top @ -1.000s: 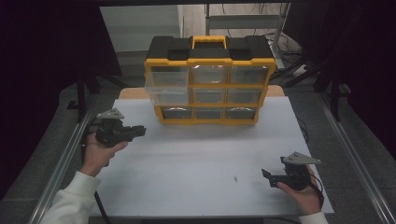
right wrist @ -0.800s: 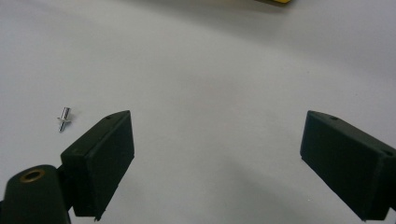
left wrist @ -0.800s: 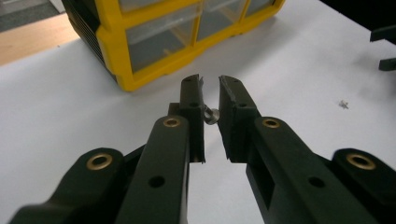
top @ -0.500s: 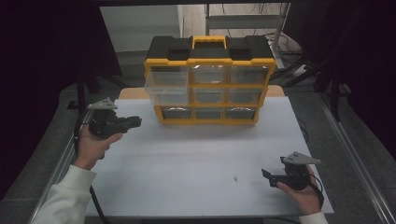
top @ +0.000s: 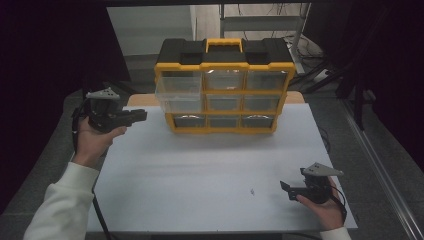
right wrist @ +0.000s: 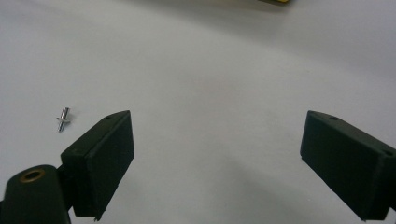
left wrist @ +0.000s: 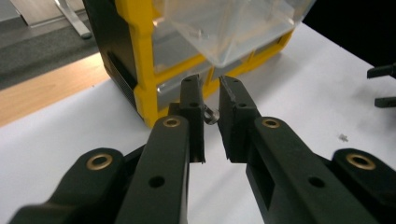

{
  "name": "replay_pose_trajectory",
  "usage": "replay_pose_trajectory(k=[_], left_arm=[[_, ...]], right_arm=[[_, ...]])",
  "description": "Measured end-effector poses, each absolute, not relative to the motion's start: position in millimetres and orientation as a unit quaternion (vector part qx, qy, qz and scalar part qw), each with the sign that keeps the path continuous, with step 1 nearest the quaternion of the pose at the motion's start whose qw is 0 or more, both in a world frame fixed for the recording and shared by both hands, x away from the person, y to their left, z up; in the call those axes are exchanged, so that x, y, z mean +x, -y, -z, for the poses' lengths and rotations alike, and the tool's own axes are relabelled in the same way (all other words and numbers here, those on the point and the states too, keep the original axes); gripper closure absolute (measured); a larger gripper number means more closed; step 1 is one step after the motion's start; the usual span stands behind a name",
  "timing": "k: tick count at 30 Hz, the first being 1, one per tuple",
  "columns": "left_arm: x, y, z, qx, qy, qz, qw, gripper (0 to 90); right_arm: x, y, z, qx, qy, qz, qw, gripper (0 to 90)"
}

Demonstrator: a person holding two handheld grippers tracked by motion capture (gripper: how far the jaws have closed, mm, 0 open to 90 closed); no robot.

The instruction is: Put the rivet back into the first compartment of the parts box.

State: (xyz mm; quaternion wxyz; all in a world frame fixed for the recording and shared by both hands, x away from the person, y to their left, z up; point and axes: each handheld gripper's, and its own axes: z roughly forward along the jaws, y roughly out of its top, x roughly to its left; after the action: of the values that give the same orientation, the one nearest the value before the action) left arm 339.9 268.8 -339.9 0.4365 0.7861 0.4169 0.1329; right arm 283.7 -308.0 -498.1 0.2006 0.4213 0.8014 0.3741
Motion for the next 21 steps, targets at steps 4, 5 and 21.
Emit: replay_pose_trajectory(k=[4, 5, 21], left_arm=[[346, -270, 328, 0.783, -0.419, -0.139, 0.439, 81.3], [347, -270, 326, 0.782, -0.419, -0.141, 0.439, 81.3], [361, -258, 279, 0.778, -0.406, -0.160, 0.453, 81.3]], right_arm=[[284, 308, 498, 0.421, -0.801, -0.374, 0.200, 10.4], [284, 308, 498, 0.422, -0.801, -0.374, 0.200, 10.4], [284, 308, 498, 0.421, -0.801, -0.375, 0.199, 10.3]])
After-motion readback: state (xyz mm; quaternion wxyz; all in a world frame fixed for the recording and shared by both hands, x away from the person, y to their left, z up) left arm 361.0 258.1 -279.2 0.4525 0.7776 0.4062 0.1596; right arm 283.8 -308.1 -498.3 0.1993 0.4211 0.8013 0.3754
